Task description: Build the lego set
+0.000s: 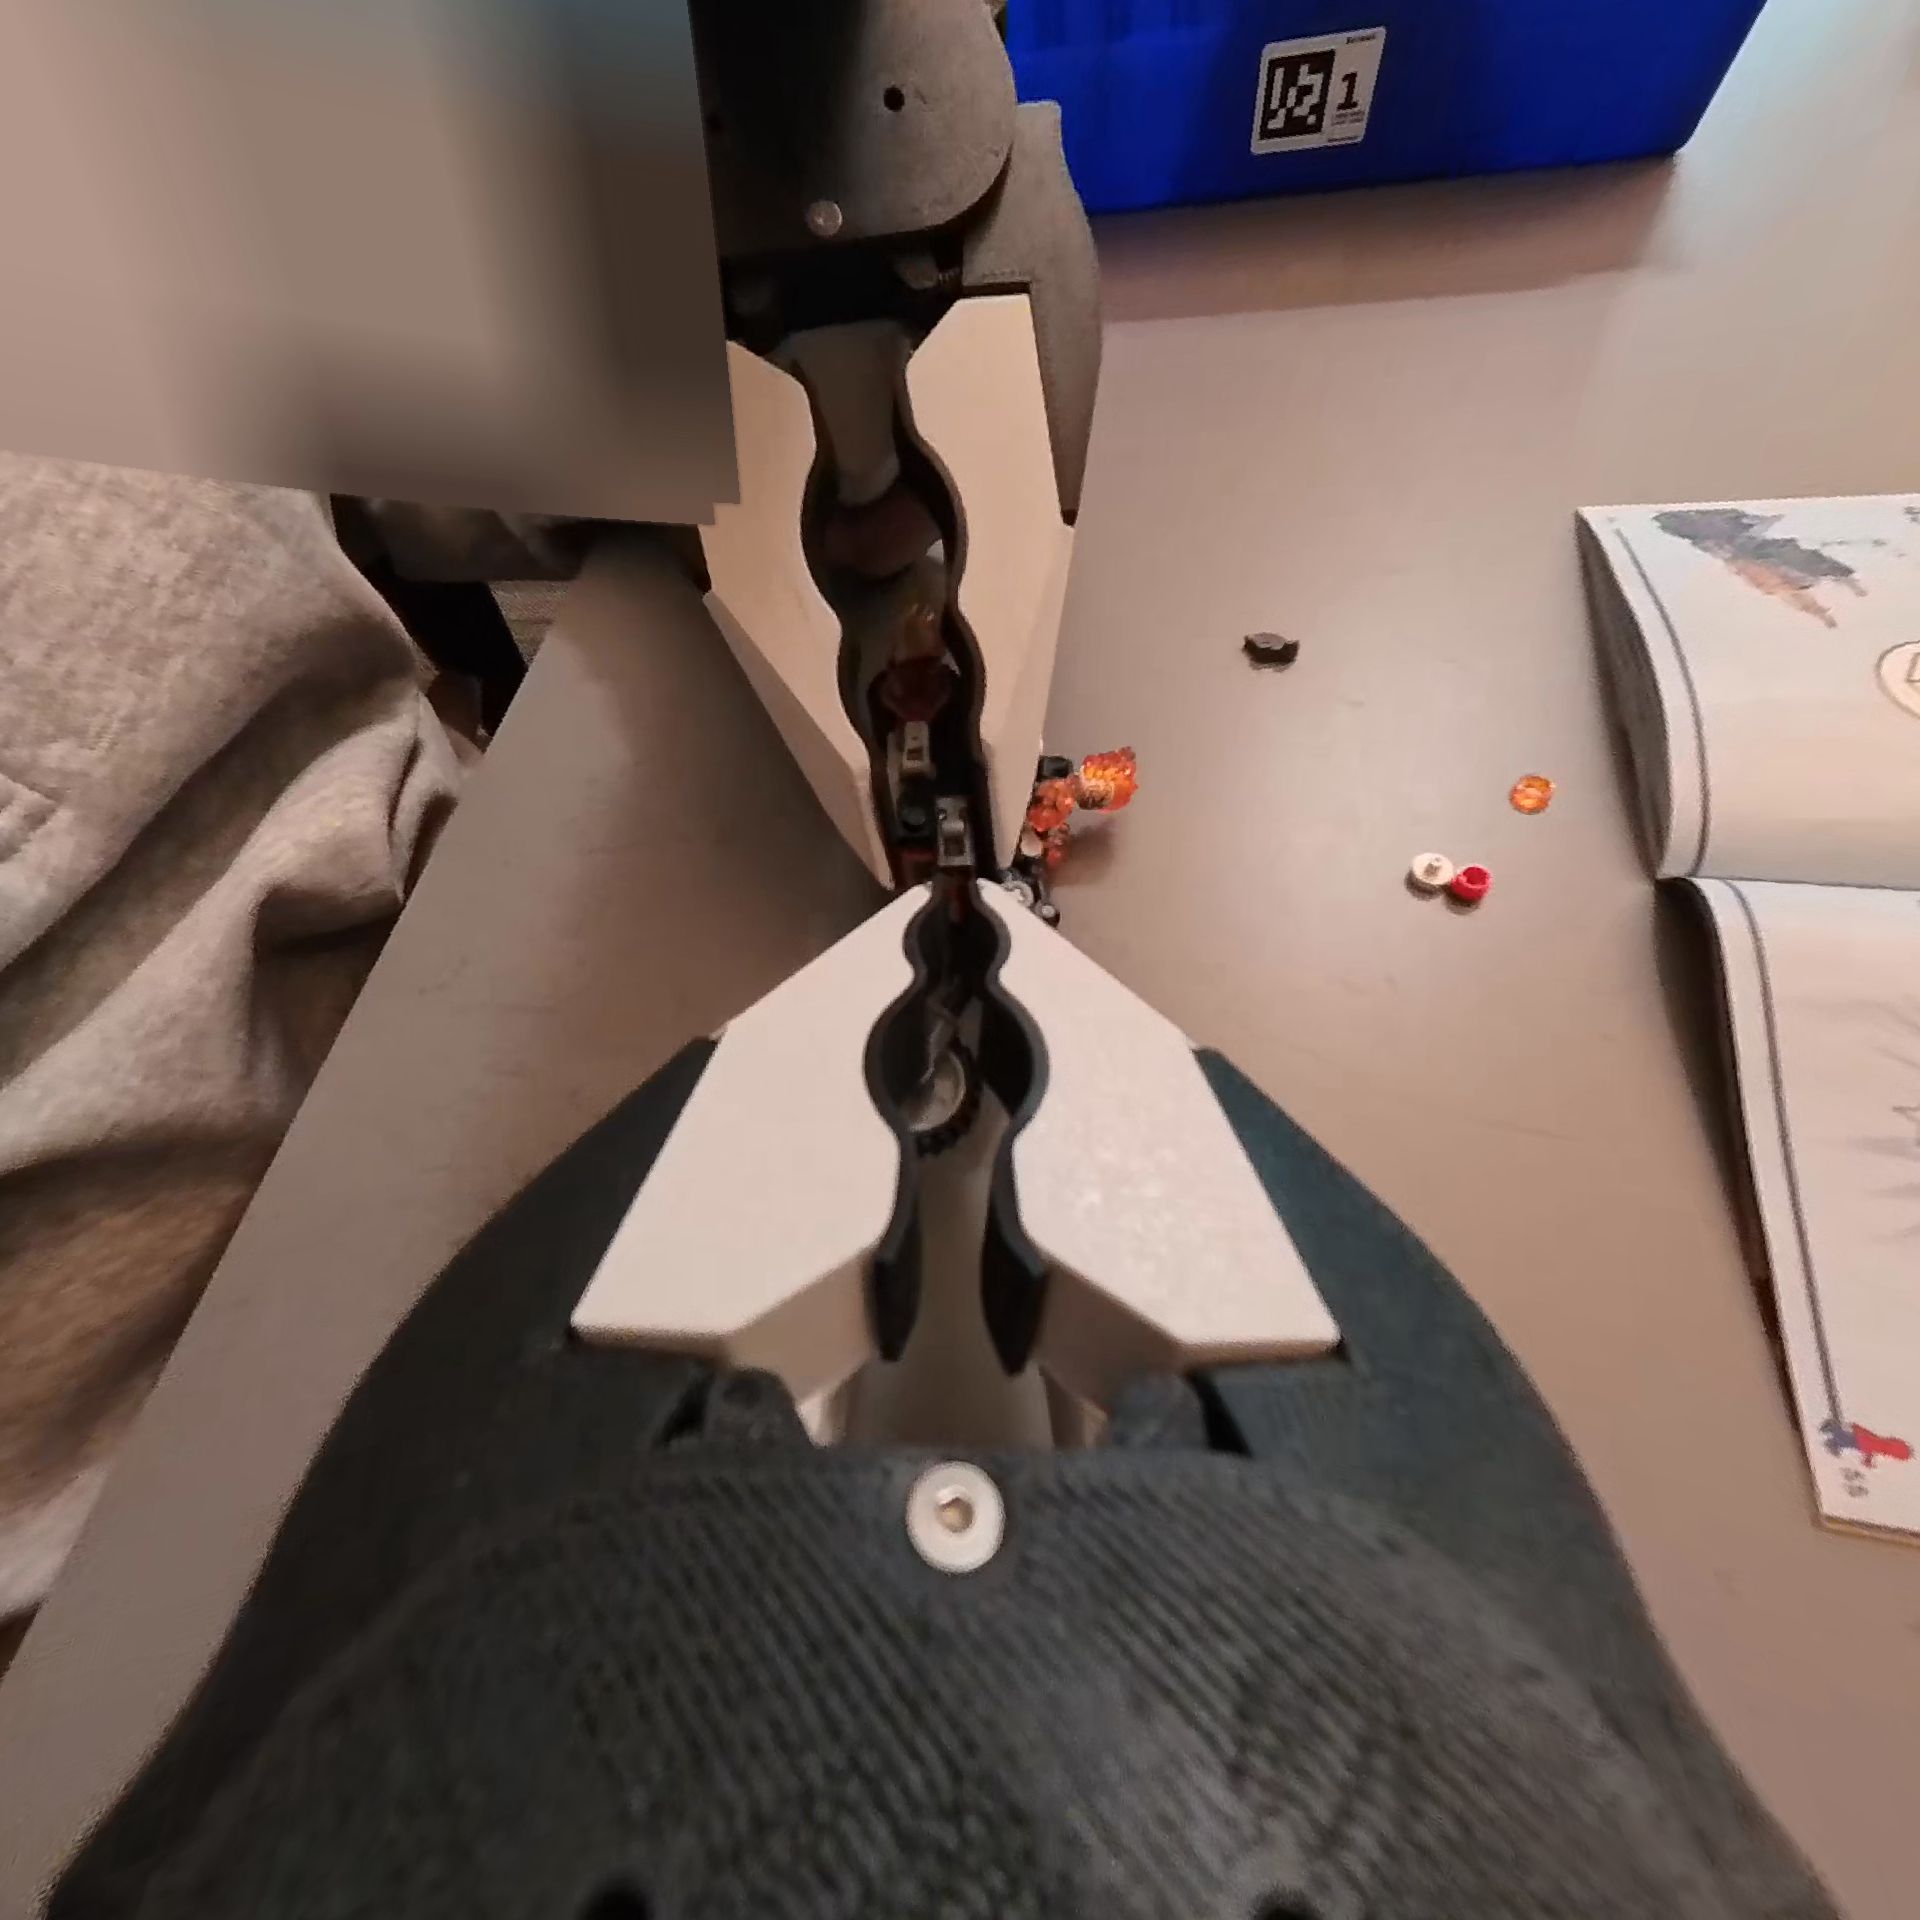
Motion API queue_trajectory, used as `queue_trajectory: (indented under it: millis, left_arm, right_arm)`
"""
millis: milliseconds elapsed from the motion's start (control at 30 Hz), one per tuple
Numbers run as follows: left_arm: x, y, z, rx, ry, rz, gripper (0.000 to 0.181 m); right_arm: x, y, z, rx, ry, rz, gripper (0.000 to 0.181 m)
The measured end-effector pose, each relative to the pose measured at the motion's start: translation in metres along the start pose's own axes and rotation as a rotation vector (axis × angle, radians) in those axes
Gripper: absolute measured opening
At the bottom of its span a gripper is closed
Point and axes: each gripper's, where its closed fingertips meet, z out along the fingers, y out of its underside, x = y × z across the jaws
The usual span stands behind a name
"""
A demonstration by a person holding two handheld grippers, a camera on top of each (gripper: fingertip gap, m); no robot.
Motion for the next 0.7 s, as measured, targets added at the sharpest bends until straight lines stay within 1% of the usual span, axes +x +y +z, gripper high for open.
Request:
queue_trajectory:
  millis: [700]
  left_arm:
    - [-0.0004, -0.0002, 0.0000, 0.001, -0.013, 0.010, 0.016]
  right_arm:
    - [0.0011, -0.0003, -0.0030, 0.016, 0.033, -0.010, 0.000]
